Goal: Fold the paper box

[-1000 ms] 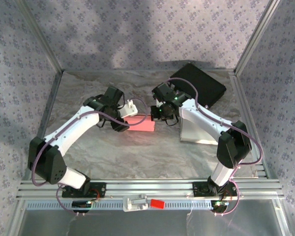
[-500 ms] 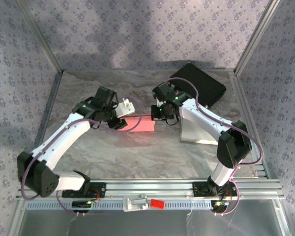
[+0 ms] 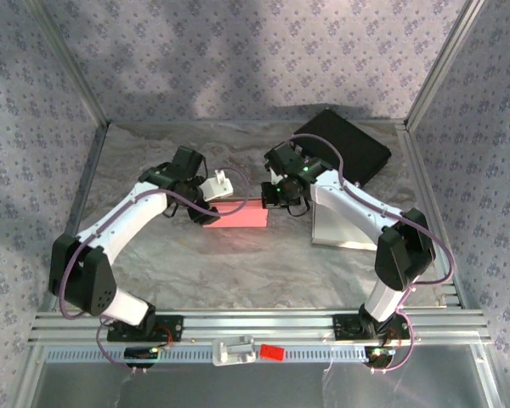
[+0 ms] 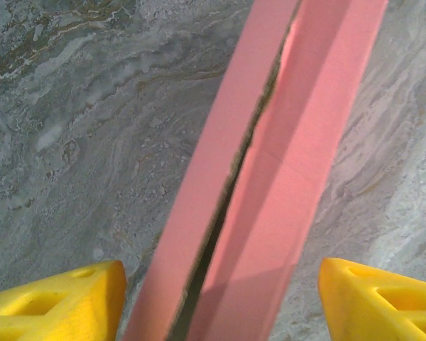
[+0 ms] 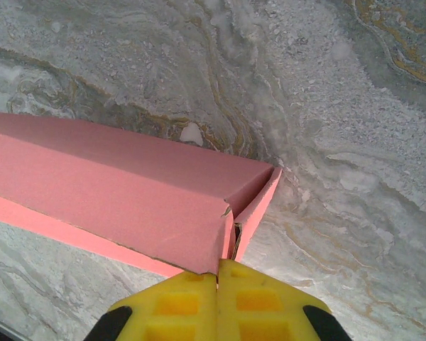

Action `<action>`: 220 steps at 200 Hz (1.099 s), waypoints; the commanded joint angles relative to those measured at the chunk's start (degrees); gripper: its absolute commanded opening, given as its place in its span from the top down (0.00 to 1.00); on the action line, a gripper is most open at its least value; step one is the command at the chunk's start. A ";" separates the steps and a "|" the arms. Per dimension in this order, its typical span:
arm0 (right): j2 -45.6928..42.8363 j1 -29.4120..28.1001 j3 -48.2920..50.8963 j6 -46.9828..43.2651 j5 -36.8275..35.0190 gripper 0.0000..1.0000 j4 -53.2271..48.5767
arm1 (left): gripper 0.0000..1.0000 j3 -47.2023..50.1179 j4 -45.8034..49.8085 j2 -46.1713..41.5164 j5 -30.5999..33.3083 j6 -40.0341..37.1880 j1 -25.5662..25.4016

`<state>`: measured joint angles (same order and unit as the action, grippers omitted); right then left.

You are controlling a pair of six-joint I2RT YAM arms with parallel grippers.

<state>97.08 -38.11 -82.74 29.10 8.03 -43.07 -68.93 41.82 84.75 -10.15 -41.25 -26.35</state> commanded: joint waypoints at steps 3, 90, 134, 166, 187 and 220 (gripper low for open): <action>0.76 0.31 0.56 -0.47 0.41 1.00 -1.24 | 0.31 -2.25 -0.56 1.08 -3.31 -1.66 0.05; 1.58 1.16 -0.73 0.34 1.35 1.00 -1.05 | 0.58 2.22 -0.32 -0.69 -2.85 1.30 -2.54; 1.11 1.24 -0.67 0.69 0.93 1.00 -1.01 | 0.60 1.30 0.35 -0.67 -3.16 1.72 -3.02; 0.95 1.29 0.10 0.87 1.11 1.00 -0.41 | 0.60 1.44 0.37 -0.90 -3.24 2.21 -3.13; 0.53 1.20 0.64 0.61 0.94 1.00 -0.01 | 0.60 1.56 0.36 -0.88 -3.29 2.27 -3.27; -1.25 1.20 0.85 1.68 0.92 0.96 -0.11 | 0.60 1.38 0.58 -0.85 -3.21 2.06 -3.62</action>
<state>97.27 -36.97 -82.74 29.17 8.78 -42.61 -67.68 40.71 84.75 -11.14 -39.40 -29.04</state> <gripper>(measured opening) 0.052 0.403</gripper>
